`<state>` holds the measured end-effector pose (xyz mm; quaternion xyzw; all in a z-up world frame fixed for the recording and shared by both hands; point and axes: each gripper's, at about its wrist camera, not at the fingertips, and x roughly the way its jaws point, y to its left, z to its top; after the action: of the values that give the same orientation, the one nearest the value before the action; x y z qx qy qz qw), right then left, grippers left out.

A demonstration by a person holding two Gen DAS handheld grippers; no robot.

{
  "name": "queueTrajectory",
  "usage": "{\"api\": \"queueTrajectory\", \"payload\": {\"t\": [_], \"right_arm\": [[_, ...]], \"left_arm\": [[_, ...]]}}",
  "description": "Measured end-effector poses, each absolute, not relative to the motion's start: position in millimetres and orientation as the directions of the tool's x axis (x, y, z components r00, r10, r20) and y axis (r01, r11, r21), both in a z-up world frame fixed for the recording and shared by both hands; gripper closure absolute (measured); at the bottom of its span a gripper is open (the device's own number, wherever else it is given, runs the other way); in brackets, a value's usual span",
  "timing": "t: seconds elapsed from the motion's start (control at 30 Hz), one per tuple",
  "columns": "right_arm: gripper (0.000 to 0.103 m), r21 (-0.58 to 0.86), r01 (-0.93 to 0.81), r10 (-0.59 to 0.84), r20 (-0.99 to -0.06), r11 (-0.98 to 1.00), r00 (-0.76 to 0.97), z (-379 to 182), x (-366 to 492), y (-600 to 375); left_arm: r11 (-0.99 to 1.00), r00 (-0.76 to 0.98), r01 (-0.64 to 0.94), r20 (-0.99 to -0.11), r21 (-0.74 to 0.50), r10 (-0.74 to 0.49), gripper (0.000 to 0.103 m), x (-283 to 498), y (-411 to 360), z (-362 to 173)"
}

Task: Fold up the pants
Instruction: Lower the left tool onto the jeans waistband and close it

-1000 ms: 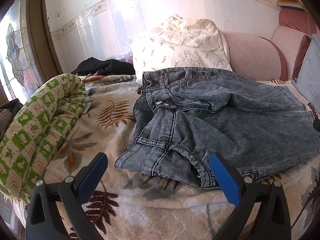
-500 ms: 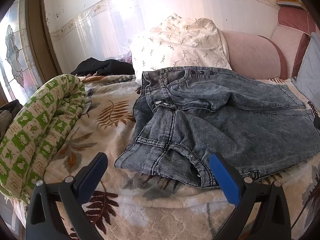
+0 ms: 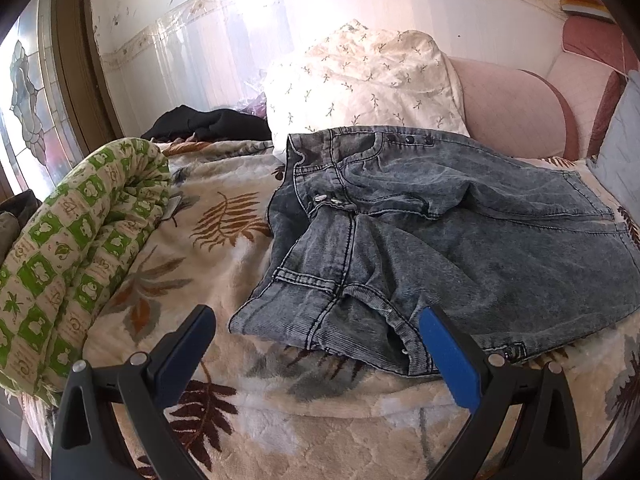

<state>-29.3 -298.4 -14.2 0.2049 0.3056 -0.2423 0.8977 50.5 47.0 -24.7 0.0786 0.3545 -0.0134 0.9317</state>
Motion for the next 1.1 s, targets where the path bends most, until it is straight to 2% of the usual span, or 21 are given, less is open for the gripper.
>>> {"api": "queueTrajectory", "payload": {"t": [0.17, 0.27, 0.43, 0.57, 0.73, 0.8, 0.83, 0.87, 0.93, 0.97, 1.0, 1.07, 1.1], "right_arm": [[0.001, 0.252, 0.574, -0.292, -0.664, 0.779, 0.688, -14.3, -33.7, -320.0], [0.001, 0.247, 0.554, -0.259, -0.687, 0.795, 0.678, -18.1, -25.7, -336.1], [0.001, 0.271, 0.499, -0.148, -0.745, 0.823, 0.65, -26.5, 4.7, -371.2], [0.001, 0.179, 0.476, -0.176, -0.774, 0.861, 0.609, -24.8, 38.0, -392.9], [0.007, 0.101, 0.465, -0.218, -0.783, 0.879, 0.582, -20.6, 78.8, -425.9], [0.014, 0.095, 0.472, -0.226, -0.785, 0.876, 0.577, -21.3, 93.3, -439.0], [0.016, 0.091, 0.475, -0.227, -0.79, 0.875, 0.57, -21.8, 101.5, -446.0], [0.019, 0.091, 0.478, -0.227, -0.793, 0.873, 0.565, -22.6, 109.6, -452.8], [0.024, 0.096, 0.486, -0.229, -0.793, 0.869, 0.565, -23.7, 121.2, -461.6], [0.028, 0.098, 0.49, -0.229, -0.794, 0.866, 0.564, -24.5, 126.4, -466.6], [0.032, 0.102, 0.497, -0.229, -0.795, 0.862, 0.562, -25.4, 133.1, -472.4], [0.034, 0.111, 0.508, -0.229, -0.797, 0.854, 0.559, -26.6, 142.2, -480.7], [0.034, 0.114, 0.516, -0.232, -0.796, 0.849, 0.559, -27.1, 146.2, -484.5]], "left_arm": [[0.984, 0.737, 0.09, -0.675, 0.155, 0.039, 0.0, 66.5, 54.7, -28.5], [0.989, 0.727, 0.082, -0.686, 0.126, 0.027, 0.0, 88.1, 67.6, -23.3], [0.991, 0.704, 0.05, -0.709, 0.121, 0.051, 0.0, 171.3, 87.0, -11.0], [0.988, 0.685, 0.035, -0.723, 0.149, 0.085, 0.0, 238.6, 90.2, -7.9], [0.999, 0.625, 0.005, -0.78, 0.047, 0.033, 0.0, 309.9, 95.7, -11.5], [1.0, 0.59, -0.001, -0.807, 0.017, 0.014, 0.01, 331.7, 94.7, -18.6], [1.0, 0.567, -0.01, -0.823, -0.008, -0.001, 0.023, 342.8, 94.7, -24.0], [1.0, 0.551, -0.011, -0.835, -0.028, -0.018, 0.031, 347.3, 93.1, -28.2], [0.997, 0.506, -0.016, -0.86, -0.079, -0.06, 0.035, 360.0, 92.2, -37.7], [0.995, 0.495, -0.021, -0.866, -0.094, -0.072, 0.046, 364.5, 91.2, -41.2], [0.994, 0.483, -0.022, -0.871, -0.111, -0.087, 0.051, 368.2, 90.2, -44.4], [0.987, 0.459, -0.011, -0.877, -0.163, -0.139, 0.067, 374.3, 88.6, -48.8], [0.983, 0.454, -0.009, -0.877, -0.182, -0.158, 0.071, 376.4, 88.1, -49.9]]}}
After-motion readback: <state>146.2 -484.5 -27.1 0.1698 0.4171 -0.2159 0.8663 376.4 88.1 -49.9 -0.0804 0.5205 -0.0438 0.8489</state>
